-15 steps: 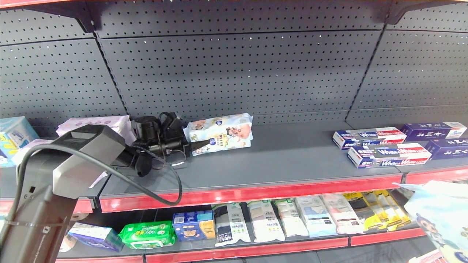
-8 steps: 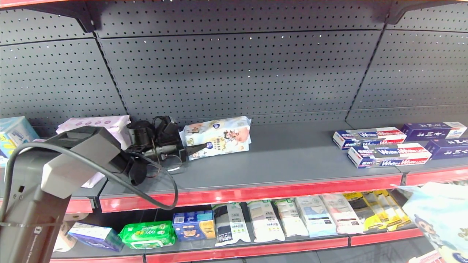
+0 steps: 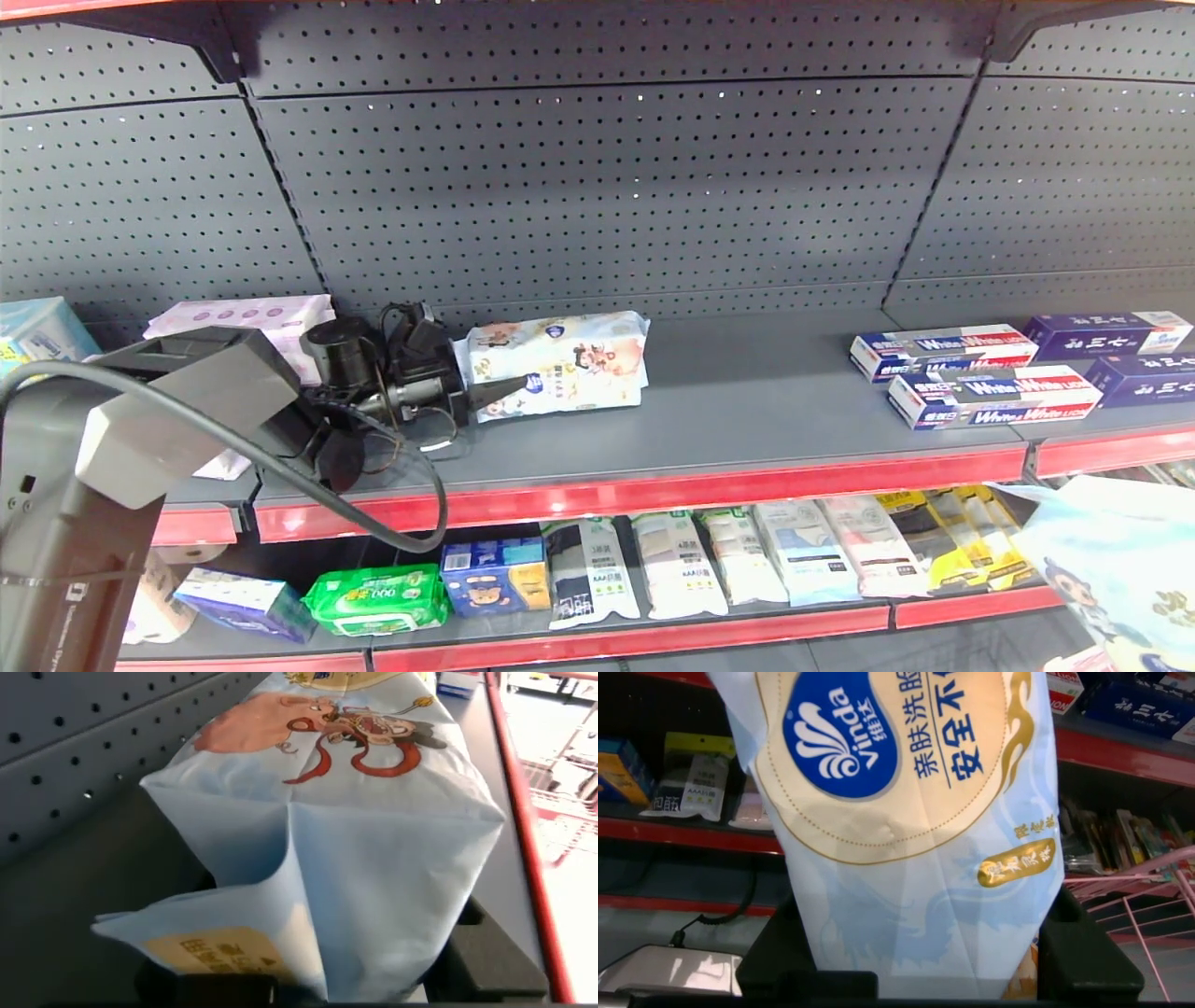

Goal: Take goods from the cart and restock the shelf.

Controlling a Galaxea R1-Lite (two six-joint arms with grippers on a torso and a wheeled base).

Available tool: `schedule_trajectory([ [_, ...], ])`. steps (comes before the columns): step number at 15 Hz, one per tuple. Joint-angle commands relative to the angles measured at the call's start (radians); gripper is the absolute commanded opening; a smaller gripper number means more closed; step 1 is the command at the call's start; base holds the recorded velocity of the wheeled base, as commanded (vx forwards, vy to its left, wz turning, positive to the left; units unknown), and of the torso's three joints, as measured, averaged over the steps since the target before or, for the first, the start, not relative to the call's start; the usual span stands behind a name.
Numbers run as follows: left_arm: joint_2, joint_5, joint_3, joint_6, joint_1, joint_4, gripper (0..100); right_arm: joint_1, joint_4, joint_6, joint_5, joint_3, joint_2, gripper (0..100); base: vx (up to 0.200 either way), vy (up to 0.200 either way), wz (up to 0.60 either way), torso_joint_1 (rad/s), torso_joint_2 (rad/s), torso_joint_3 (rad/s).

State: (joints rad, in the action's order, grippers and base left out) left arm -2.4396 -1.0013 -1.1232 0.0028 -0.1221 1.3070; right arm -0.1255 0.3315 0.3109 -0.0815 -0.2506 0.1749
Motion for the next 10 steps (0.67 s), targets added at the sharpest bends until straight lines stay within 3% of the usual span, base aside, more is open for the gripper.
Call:
schedule_trajectory([
  [1, 0.04, -0.007, 0.048, 0.002, -0.001, 0.018, 0, 0.0, 0.0, 0.001, -0.001, -0.001, 0.002, 0, 0.0, 0.0, 0.0, 0.0, 0.0, 0.0],
  [7, 0.123, -0.008, 0.233, 0.002, -0.001, 0.118, 0, 0.0, -0.002, 0.001, -0.003, -0.002, 0.002, 0, 0.0, 0.0, 0.0, 0.0, 0.0, 0.0],
  [10, 0.123, -0.01, 0.372, 0.0, 0.001, 0.264, 0, 0.0, -0.003, 0.001, -0.003, -0.004, 0.0, 0, 0.0, 0.0, 0.0, 0.0, 0.0, 0.0],
])
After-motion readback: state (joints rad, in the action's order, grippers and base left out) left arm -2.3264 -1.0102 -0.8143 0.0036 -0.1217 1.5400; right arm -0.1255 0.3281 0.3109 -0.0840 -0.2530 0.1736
